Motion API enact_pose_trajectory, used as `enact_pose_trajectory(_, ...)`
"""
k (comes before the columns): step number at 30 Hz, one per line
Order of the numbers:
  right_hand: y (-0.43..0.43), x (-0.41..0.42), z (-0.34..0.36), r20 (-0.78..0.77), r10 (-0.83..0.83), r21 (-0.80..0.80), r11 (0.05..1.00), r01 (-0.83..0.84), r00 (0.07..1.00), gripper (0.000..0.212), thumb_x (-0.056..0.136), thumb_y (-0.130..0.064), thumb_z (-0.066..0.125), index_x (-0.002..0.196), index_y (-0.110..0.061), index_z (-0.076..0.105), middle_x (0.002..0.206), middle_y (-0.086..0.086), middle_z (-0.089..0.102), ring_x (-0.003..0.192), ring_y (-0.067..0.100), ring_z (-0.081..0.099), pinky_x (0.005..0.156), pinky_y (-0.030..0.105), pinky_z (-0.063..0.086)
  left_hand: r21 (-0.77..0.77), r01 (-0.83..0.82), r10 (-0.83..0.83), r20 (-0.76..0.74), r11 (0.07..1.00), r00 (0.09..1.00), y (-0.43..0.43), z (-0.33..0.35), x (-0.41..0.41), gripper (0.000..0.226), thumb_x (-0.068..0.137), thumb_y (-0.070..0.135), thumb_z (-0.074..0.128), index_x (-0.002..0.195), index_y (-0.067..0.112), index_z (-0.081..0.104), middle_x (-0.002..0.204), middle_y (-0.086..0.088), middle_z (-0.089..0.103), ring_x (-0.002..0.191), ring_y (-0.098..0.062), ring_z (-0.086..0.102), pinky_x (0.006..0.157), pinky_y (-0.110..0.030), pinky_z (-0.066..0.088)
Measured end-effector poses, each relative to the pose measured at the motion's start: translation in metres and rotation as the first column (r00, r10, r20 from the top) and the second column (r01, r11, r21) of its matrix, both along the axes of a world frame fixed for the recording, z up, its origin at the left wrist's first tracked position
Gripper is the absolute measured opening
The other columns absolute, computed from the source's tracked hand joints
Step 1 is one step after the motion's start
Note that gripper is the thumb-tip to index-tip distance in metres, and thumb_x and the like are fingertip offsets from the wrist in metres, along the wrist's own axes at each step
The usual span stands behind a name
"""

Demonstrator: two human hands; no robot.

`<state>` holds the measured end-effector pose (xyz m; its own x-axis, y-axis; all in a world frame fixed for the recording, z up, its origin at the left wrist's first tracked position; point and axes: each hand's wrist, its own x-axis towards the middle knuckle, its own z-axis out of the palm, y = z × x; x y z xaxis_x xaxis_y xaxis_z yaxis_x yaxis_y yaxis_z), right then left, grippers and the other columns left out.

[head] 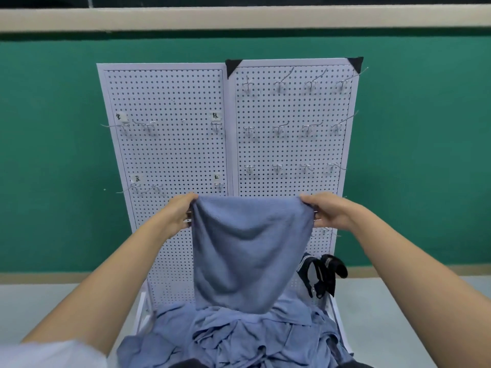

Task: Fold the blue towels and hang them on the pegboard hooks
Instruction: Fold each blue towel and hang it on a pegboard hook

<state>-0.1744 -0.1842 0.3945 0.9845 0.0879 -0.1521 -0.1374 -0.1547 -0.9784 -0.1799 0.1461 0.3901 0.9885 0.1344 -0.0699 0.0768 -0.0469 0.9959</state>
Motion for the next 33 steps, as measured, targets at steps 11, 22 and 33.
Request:
enact_pose_trajectory(11, 0.006, 0.006, -0.014, 0.004, 0.072, -0.307, 0.949, -0.067, 0.997, 0.006, 0.100, -0.010, 0.043, 0.101, -0.013, 0.049, 0.087, 0.012, 0.060, 0.070, 0.024, 0.061, 0.069, 0.042, 0.060, 0.059, -0.055, 0.052, 0.053, 0.997, 0.997, 0.025, 0.001, 0.005, 0.015, 0.094, 0.019, 0.060, 0.085, 0.006, 0.062, 0.083, -0.007, 0.066, 0.072, -0.017, 0.062, 0.066, -0.027, 0.053)
enact_pose_trajectory(22, 0.001, 0.009, -0.011, 0.205, -0.252, -0.034, 0.964, 0.264, 0.946, 0.013, 0.092, -0.012, 0.063, 0.080, -0.010, 0.056, 0.067, 0.005, 0.053, 0.056, 0.013, 0.048, 0.045, 0.018, 0.052, -0.003, -0.132, 0.132, 0.068, 0.991, 0.989, 0.028, 0.002, 0.008, 0.015, 0.086, 0.008, 0.068, 0.080, 0.011, 0.056, 0.076, -0.004, 0.060, 0.063, -0.015, 0.056, 0.053, -0.023, 0.053)
enact_pose_trajectory(33, -0.010, 0.008, -0.005, 0.391, -0.158, -0.204, 0.946, 0.253, 0.907, 0.034, 0.080, 0.010, 0.067, 0.109, -0.008, 0.068, 0.091, 0.005, 0.063, 0.085, 0.016, 0.057, 0.067, 0.014, 0.053, 0.255, -0.062, 0.027, 0.136, 0.965, 0.990, 0.014, 0.008, 0.009, 0.034, 0.076, -0.017, 0.066, 0.102, 0.004, 0.068, 0.086, -0.006, 0.058, 0.076, -0.015, 0.059, 0.064, -0.019, 0.057)
